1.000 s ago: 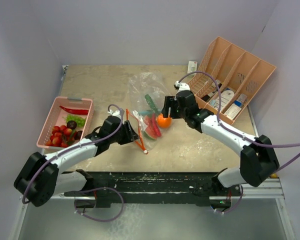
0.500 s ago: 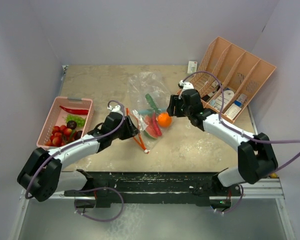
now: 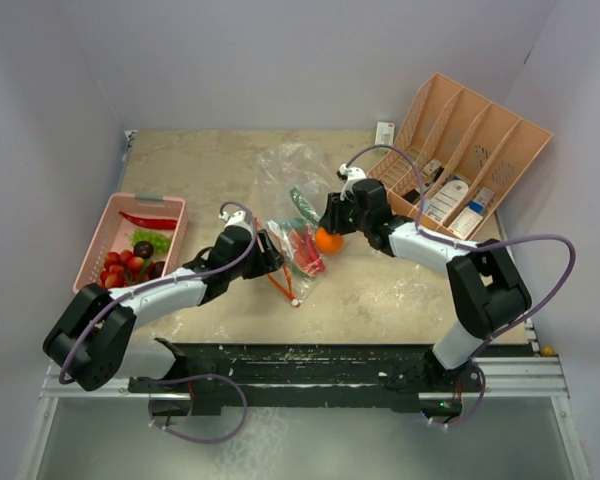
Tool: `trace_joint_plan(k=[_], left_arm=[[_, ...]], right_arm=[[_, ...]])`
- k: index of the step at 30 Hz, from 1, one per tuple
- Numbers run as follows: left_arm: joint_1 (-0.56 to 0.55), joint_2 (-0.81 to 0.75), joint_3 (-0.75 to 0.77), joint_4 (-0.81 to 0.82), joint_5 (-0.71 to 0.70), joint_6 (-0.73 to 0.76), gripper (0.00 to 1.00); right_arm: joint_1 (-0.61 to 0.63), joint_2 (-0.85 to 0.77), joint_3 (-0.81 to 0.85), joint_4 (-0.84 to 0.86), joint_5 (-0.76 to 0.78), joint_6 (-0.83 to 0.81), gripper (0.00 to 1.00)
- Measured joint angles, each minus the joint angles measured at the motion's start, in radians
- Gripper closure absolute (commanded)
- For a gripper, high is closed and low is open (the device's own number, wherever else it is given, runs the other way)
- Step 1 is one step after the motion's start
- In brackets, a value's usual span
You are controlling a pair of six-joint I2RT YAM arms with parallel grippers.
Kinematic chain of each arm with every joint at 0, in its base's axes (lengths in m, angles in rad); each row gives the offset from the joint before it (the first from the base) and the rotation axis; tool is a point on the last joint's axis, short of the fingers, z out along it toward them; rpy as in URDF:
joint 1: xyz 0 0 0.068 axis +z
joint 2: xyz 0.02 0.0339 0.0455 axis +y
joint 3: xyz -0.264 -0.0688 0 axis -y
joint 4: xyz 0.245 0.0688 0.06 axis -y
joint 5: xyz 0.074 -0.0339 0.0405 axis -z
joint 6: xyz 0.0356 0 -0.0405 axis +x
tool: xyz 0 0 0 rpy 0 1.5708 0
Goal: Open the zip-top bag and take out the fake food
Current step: Pick up the fake fruit from the zipper food storage bag.
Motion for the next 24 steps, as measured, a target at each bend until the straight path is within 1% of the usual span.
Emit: trace_joint_plan(k=[3,7,11,13,14,17,18,21,24], left_arm=[[-0.015,0.018,0.0,0.037,-0.002,-0.001,0.35],[-0.023,0.064,0.0,0.064,-0.005,-0.001,0.44],[-0.023,0.071,-0.001,0.057,-0.007,0.0,0.49],[-0.023,0.042,-0.02,0.056,-0.014,0.003,0.54],[-0.023,0.023,-0.03,0.05,-0.02,0.003,0.58],[-0.023,-0.073,-0.062,0.011,-0.042,0.01,0.69],[-0.023,-0.116,-0.069,-0.006,-0.05,0.013,0.7],[-0.023,-0.206,-0.07,-0.034,-0.069,0.02,0.71],[-0.023,-0.243,-0.07,-0.033,-0.076,0.024,0.72]], right_arm=[[0.002,0.0,-0.053,0.063,-0.034,0.02,0.65],[0.01,-0.005,-0.124,0.13,-0.056,0.052,0.68],[0.015,-0.024,-0.151,0.144,-0.06,0.064,0.69],[0.015,-0.026,-0.151,0.142,-0.06,0.065,0.69],[0.015,-0.026,-0.151,0.142,-0.06,0.066,0.7],[0.015,-0.025,-0.151,0.142,-0.06,0.067,0.7],[0.015,-0.025,-0.151,0.142,-0.06,0.068,0.7],[0.015,-0.025,-0.151,0.142,-0.06,0.073,0.71],[0.015,-0.025,-0.152,0.143,-0.059,0.077,0.72]])
